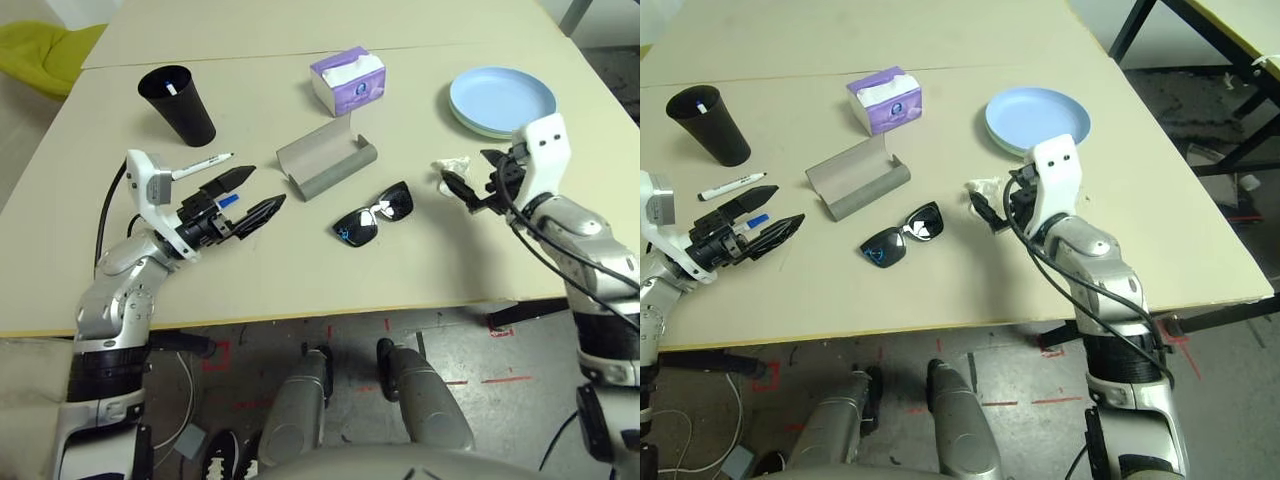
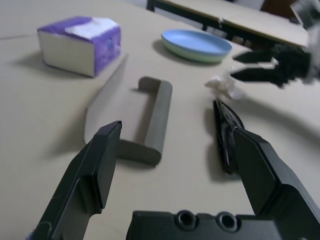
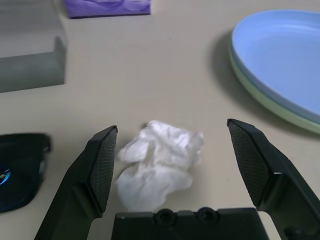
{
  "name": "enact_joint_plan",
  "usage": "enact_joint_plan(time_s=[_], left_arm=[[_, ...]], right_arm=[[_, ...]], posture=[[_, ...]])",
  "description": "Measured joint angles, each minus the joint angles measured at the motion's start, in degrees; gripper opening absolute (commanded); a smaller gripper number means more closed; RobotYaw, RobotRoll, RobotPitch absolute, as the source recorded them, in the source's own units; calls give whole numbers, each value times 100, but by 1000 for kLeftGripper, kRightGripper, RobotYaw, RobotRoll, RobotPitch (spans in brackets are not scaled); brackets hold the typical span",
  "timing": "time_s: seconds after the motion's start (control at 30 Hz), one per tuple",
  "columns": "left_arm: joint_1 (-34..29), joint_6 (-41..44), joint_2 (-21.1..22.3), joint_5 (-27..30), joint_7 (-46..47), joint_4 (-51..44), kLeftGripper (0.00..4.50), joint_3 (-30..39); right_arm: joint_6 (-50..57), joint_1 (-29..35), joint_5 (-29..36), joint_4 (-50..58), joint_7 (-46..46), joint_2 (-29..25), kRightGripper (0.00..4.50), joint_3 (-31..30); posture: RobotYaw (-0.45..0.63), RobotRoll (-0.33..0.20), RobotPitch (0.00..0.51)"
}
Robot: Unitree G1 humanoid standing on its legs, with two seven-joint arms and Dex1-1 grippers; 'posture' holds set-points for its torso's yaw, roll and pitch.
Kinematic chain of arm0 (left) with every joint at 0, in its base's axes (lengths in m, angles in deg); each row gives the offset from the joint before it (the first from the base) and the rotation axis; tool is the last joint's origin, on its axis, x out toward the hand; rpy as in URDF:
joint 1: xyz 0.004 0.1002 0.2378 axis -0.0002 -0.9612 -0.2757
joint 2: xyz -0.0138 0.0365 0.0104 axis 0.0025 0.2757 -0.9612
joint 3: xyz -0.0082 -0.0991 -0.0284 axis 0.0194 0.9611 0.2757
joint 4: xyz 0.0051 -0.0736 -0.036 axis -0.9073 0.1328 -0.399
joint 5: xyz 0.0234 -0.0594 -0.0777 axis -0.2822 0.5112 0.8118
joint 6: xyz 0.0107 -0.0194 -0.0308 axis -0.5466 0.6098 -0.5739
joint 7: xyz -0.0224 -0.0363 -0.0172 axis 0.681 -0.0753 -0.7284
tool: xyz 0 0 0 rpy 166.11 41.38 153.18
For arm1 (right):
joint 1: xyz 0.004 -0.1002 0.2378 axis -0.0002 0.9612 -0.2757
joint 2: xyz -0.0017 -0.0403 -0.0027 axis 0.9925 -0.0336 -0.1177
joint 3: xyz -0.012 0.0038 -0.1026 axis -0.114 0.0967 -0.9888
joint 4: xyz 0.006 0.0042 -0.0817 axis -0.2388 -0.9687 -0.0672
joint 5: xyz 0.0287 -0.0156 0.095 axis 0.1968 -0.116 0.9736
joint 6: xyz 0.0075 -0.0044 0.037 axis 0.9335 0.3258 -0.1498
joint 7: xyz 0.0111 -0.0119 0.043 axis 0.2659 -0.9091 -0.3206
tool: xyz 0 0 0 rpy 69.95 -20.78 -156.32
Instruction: Organize and tidy the items on the table.
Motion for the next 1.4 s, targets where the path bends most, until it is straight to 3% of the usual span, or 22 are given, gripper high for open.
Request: enact_joint_plan(time_s=[0.37,0.83,0.93,1.27,1.4], left_arm=[[-118,-226,404,-287,-949,11,4500,-393],[-128,-379,380,-348,-955,38,4500,-443],[-160,-389,359,-347,-907,-24,4500,-442],[-211,-396,241,-342,-766,-46,4500,-442],[-212,-395,221,-336,-724,-47,4500,-442]], right_arm=[[-71,-27,-115,-176,13,81,4466,63],[499,-211,-237,-513,-115,256,4466,-92],[507,-334,-226,-593,-160,316,3852,-97],[441,-473,-201,-667,-180,372,34,2],[288,-874,-110,-866,-99,390,34,322]], posture=[[-149,0,250],[-130,0,239],[-126,0,235],[-126,0,233],[-127,0,235]])
